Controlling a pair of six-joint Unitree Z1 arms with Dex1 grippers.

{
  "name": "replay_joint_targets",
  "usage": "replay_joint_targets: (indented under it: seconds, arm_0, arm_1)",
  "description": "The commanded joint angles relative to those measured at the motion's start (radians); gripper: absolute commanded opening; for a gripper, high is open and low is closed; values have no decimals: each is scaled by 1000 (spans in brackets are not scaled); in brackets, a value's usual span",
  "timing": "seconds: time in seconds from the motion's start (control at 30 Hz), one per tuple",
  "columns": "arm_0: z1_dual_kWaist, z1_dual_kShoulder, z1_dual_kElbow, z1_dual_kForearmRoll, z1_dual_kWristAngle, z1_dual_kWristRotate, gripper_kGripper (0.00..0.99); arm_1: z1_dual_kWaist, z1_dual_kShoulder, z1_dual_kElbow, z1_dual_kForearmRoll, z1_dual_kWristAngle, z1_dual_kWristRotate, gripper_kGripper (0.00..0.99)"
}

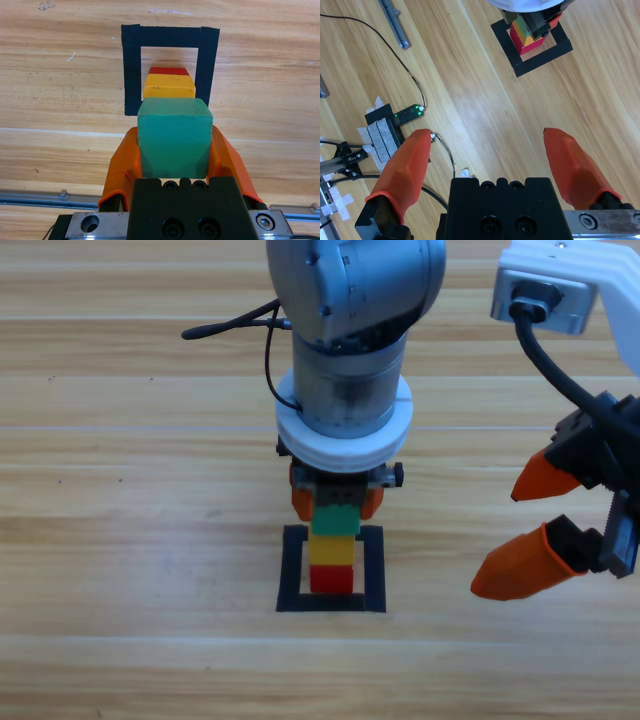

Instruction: Stack the blocks in the rectangular block: red at the bottom, yellow in the middle, green on top

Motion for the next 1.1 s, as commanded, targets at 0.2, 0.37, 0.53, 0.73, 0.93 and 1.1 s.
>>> replay_joint_targets:
  seconds: [0.2, 0.37, 0.53, 0.73, 0.93, 1.1]
  arm_0:
    - [20, 20, 26, -15, 2, -11, 0]
    - [22, 20, 38, -26, 6, -12, 0]
    - [25, 23, 46, -32, 8, -11, 0]
    - [25, 22, 50, -37, 8, -11, 0]
    - [25, 22, 64, -46, 9, -11, 0]
    - [25, 22, 67, -47, 11, -11, 0]
  arm_1:
    - [-27, 1, 32, -15, 8, -8, 990]
    - [-27, 1, 33, -15, 8, -11, 990]
    - [-27, 1, 33, -15, 8, -9, 990]
    - [-27, 1, 33, -15, 8, -11, 990]
    - [-27, 1, 33, -15, 8, -9, 990]
    - [-27, 1, 35, -15, 8, -9, 990]
